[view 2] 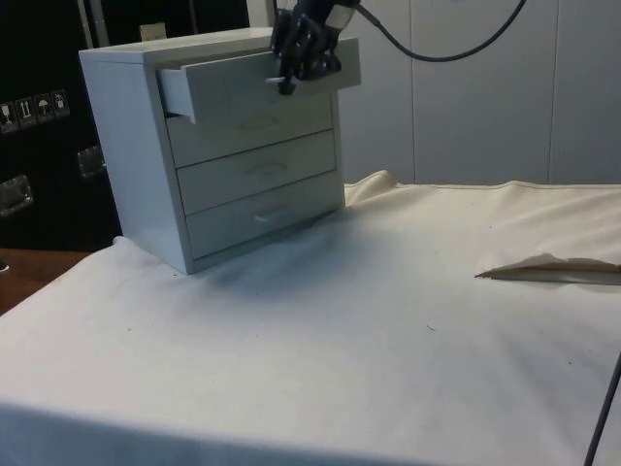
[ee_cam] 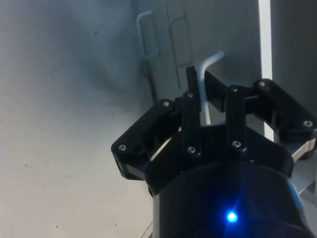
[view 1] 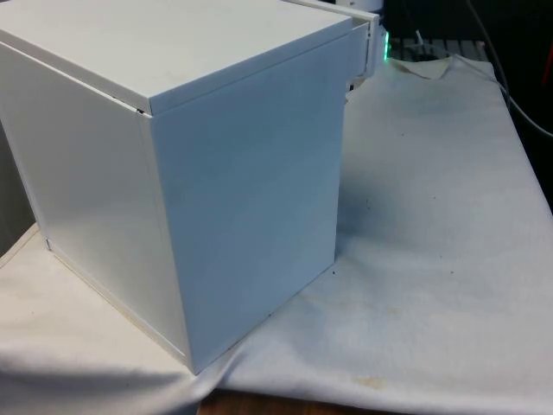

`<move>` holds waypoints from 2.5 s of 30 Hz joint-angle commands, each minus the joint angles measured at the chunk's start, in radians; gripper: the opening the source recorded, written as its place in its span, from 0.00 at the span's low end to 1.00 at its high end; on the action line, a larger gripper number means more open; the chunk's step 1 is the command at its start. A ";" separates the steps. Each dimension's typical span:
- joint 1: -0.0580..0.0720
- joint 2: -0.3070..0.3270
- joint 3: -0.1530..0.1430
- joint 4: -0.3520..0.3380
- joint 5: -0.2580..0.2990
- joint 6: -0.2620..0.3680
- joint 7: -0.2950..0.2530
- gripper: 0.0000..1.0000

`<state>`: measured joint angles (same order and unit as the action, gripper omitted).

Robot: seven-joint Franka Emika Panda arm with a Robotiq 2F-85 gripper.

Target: Open the drawer, then close it.

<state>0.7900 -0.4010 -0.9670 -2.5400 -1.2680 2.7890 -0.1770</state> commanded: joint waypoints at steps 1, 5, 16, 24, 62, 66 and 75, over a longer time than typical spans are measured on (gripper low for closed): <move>-0.034 -0.039 0.026 -0.031 -0.038 -0.015 0.017 0.00; -0.036 -0.051 0.027 -0.039 -0.045 -0.019 0.022 0.00; -0.043 -0.083 0.021 -0.060 -0.074 -0.015 0.044 0.00; -0.051 -0.105 0.021 -0.074 -0.079 -0.013 0.045 0.00; -0.049 -0.152 0.061 -0.132 -0.163 -0.072 0.112 0.00; -0.052 -0.156 0.054 -0.136 -0.178 -0.068 0.114 0.00; -0.054 -0.175 0.035 -0.141 -0.209 -0.069 0.106 0.00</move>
<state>0.7680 -0.5420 -0.9440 -2.6420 -1.4500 2.7280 -0.0700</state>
